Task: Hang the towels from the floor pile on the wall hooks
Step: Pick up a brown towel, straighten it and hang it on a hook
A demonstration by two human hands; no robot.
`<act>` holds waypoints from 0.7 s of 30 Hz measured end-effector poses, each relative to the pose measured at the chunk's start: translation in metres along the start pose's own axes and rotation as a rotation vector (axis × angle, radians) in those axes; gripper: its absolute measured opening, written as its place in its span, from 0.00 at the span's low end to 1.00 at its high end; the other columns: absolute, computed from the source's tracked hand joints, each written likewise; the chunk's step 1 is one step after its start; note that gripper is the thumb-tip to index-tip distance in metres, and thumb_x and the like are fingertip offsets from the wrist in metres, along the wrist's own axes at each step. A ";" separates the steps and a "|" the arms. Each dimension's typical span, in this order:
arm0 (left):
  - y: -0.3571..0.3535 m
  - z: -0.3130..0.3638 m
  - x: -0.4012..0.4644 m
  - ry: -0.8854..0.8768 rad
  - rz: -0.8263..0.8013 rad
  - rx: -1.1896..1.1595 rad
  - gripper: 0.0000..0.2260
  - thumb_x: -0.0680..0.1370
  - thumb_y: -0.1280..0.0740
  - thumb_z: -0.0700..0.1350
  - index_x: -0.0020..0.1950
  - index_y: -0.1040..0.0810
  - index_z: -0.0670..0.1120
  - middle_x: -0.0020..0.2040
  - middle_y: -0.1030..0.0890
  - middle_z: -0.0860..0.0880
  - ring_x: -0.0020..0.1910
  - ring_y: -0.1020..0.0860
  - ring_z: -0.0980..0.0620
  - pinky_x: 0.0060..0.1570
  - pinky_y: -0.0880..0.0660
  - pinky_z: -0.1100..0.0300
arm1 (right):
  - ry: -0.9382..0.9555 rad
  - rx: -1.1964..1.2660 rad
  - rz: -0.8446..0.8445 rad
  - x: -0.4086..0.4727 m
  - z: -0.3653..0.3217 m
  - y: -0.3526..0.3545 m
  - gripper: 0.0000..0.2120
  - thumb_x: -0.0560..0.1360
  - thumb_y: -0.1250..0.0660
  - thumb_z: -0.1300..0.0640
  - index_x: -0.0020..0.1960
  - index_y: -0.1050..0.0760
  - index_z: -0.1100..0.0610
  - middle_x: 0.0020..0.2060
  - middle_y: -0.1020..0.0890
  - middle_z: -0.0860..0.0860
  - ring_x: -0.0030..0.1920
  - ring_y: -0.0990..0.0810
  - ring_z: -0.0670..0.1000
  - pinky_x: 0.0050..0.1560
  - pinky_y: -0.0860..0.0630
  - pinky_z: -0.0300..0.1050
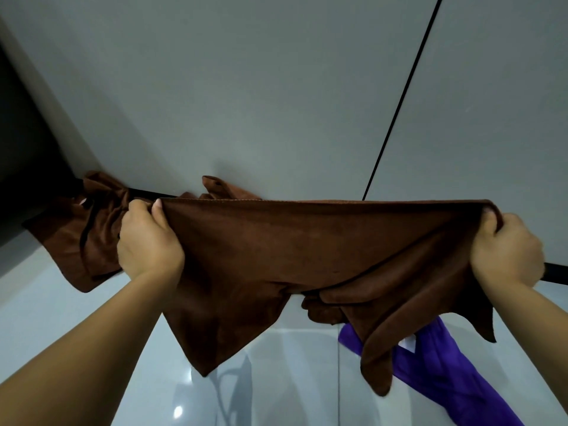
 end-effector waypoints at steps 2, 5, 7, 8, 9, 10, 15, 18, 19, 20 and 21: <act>0.002 0.002 0.002 -0.088 0.010 0.090 0.16 0.83 0.49 0.50 0.52 0.31 0.37 0.51 0.25 0.35 0.49 0.27 0.33 0.42 0.37 0.49 | -0.018 0.035 -0.009 0.002 0.002 -0.002 0.23 0.82 0.49 0.47 0.47 0.28 0.66 0.43 0.24 0.66 0.45 0.27 0.64 0.40 0.37 0.50; 0.005 -0.002 0.008 -0.139 0.023 0.151 0.17 0.83 0.50 0.51 0.51 0.32 0.38 0.50 0.25 0.34 0.47 0.26 0.31 0.41 0.35 0.47 | 0.108 0.015 0.007 0.004 0.000 -0.002 0.23 0.81 0.48 0.46 0.42 0.29 0.64 0.36 0.27 0.62 0.38 0.32 0.58 0.38 0.36 0.49; 0.011 -0.008 0.015 -0.131 0.058 0.167 0.17 0.83 0.50 0.52 0.51 0.31 0.39 0.51 0.25 0.33 0.48 0.26 0.30 0.44 0.32 0.44 | 0.260 -0.053 0.018 0.002 -0.002 0.000 0.23 0.80 0.46 0.45 0.42 0.28 0.64 0.32 0.27 0.61 0.34 0.32 0.57 0.34 0.36 0.47; 0.015 -0.012 0.018 -0.117 0.077 0.170 0.17 0.83 0.50 0.52 0.51 0.31 0.39 0.51 0.25 0.33 0.48 0.26 0.29 0.45 0.31 0.43 | 0.343 -0.095 0.029 0.000 -0.004 0.001 0.24 0.80 0.45 0.43 0.41 0.28 0.63 0.30 0.27 0.61 0.32 0.32 0.57 0.32 0.38 0.46; 0.018 -0.016 0.022 -0.099 0.093 0.166 0.17 0.83 0.50 0.52 0.51 0.31 0.39 0.51 0.25 0.32 0.48 0.26 0.29 0.45 0.30 0.42 | 0.422 -0.132 0.043 -0.002 -0.005 0.003 0.24 0.78 0.44 0.43 0.39 0.28 0.63 0.28 0.28 0.59 0.30 0.31 0.58 0.31 0.39 0.44; 0.021 -0.020 0.025 -0.082 0.104 0.153 0.17 0.82 0.50 0.52 0.51 0.31 0.40 0.51 0.25 0.32 0.48 0.26 0.29 0.45 0.30 0.42 | 0.483 -0.156 0.053 -0.004 -0.006 0.004 0.24 0.77 0.42 0.43 0.36 0.29 0.63 0.27 0.30 0.56 0.28 0.29 0.59 0.30 0.40 0.43; 0.025 -0.030 0.036 -0.037 0.164 0.127 0.17 0.82 0.52 0.54 0.49 0.33 0.42 0.47 0.24 0.34 0.42 0.25 0.32 0.42 0.29 0.42 | 0.647 -0.183 0.105 -0.003 -0.010 0.005 0.20 0.76 0.44 0.45 0.37 0.29 0.62 0.31 0.26 0.58 0.29 0.26 0.61 0.29 0.39 0.42; 0.024 -0.029 0.036 0.015 0.148 0.113 0.17 0.83 0.50 0.52 0.53 0.31 0.40 0.51 0.25 0.34 0.47 0.26 0.31 0.45 0.31 0.42 | 0.655 -0.172 0.095 -0.001 -0.008 0.004 0.19 0.76 0.46 0.48 0.42 0.27 0.63 0.37 0.23 0.60 0.33 0.24 0.63 0.31 0.35 0.44; 0.025 -0.029 0.036 0.028 0.151 0.096 0.17 0.83 0.50 0.52 0.53 0.31 0.40 0.52 0.25 0.33 0.49 0.26 0.31 0.46 0.31 0.42 | 0.660 -0.172 0.084 -0.002 -0.007 0.003 0.18 0.76 0.46 0.49 0.44 0.26 0.63 0.38 0.23 0.60 0.34 0.24 0.63 0.31 0.35 0.44; 0.025 -0.028 0.036 0.039 0.161 0.080 0.18 0.82 0.50 0.52 0.54 0.30 0.40 0.52 0.25 0.34 0.49 0.26 0.31 0.46 0.31 0.42 | 0.667 -0.179 0.072 -0.002 -0.006 0.002 0.18 0.76 0.46 0.49 0.44 0.26 0.63 0.38 0.22 0.59 0.34 0.24 0.62 0.31 0.35 0.44; 0.025 -0.026 0.036 0.029 0.178 0.078 0.18 0.82 0.50 0.53 0.54 0.30 0.40 0.52 0.25 0.34 0.48 0.26 0.31 0.45 0.31 0.42 | 0.670 -0.190 0.057 -0.002 -0.003 0.001 0.18 0.77 0.46 0.49 0.44 0.26 0.62 0.38 0.22 0.59 0.34 0.24 0.62 0.31 0.35 0.44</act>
Point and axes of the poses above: each hand's wrist, its own x-axis towards the middle knuckle, its own y-axis out of the back of the hand, z = x × y, the point moved 5 cm from there along x, towards the middle knuckle
